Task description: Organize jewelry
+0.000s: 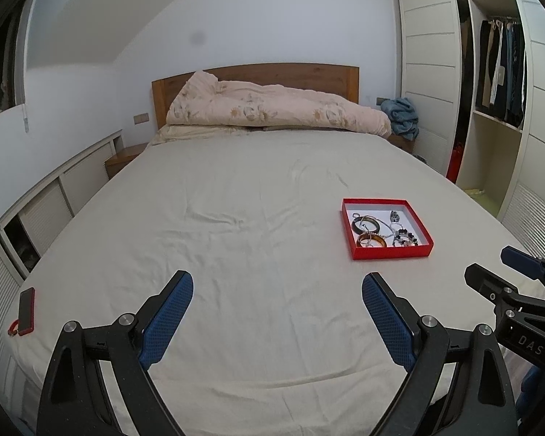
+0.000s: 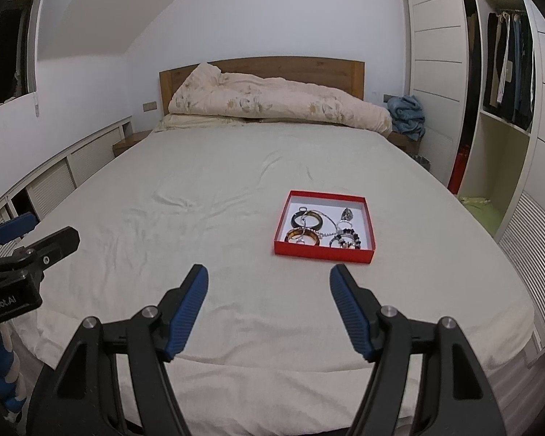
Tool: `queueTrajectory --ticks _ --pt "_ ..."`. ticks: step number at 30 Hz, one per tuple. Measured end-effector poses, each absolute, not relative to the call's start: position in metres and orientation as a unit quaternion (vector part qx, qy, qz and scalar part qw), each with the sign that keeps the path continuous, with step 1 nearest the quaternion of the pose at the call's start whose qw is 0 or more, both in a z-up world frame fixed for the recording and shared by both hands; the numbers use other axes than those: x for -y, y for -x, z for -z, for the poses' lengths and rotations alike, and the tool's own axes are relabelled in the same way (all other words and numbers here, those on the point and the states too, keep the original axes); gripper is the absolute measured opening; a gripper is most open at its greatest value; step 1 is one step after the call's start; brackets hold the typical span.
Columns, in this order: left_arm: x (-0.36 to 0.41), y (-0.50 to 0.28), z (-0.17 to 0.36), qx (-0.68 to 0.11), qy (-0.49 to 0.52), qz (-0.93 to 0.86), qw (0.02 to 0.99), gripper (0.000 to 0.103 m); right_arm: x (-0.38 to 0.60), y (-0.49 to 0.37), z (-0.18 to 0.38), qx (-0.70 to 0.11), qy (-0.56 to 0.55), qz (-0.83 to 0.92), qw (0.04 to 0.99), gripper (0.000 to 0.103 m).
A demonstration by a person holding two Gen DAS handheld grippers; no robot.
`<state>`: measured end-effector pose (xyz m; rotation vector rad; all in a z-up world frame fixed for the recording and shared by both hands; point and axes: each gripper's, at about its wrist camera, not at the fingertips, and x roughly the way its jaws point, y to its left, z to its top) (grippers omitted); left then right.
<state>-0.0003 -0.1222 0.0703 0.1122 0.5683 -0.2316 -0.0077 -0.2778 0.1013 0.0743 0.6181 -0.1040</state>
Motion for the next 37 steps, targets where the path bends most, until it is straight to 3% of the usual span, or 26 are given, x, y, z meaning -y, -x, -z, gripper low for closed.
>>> queueTrajectory --ticks 37 --pt "0.121 -0.006 -0.056 -0.295 -0.055 0.114 0.947 0.093 0.273 -0.001 -0.089 -0.317 -0.034 0.052 0.946 0.068"
